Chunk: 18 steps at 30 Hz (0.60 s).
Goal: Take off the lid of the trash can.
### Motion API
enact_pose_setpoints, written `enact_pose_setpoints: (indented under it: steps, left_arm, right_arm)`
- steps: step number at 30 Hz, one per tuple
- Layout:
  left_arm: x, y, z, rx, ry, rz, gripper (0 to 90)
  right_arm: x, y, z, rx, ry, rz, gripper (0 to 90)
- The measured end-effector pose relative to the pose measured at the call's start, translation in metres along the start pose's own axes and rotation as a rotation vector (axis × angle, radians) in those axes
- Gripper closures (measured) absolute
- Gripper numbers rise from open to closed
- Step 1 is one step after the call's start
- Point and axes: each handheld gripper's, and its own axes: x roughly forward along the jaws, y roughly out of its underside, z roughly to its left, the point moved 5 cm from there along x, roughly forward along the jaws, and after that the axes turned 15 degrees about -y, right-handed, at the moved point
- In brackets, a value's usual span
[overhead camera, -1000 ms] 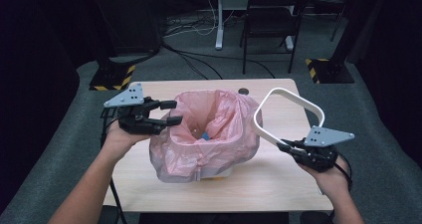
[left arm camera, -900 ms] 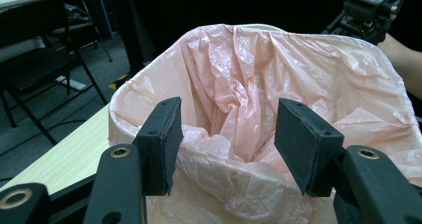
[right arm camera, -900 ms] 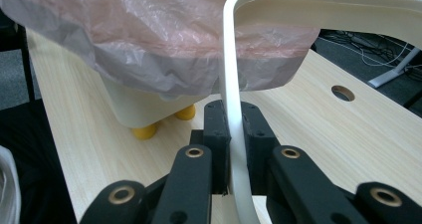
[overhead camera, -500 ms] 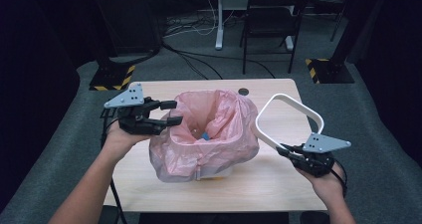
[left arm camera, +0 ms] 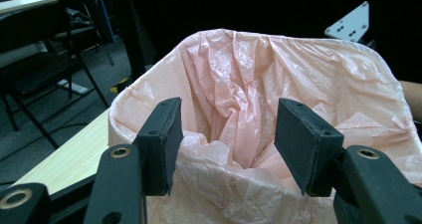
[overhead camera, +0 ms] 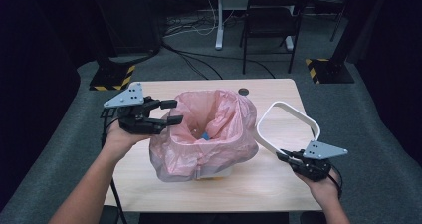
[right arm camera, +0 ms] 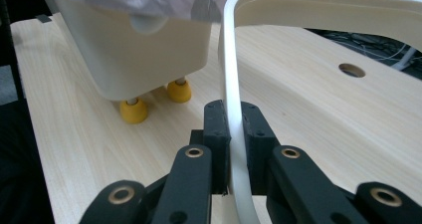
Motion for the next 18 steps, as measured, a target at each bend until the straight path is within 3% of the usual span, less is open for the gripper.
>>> enact_pose_setpoints:
  steps: [18]
  left_arm:
    - [-0.002, -0.002, 0.0, -0.002, -0.003, -0.006, 44.0]
  right_arm:
    - [0.019, 0.044, -0.013, 0.064, -0.027, 0.072, 82.7]
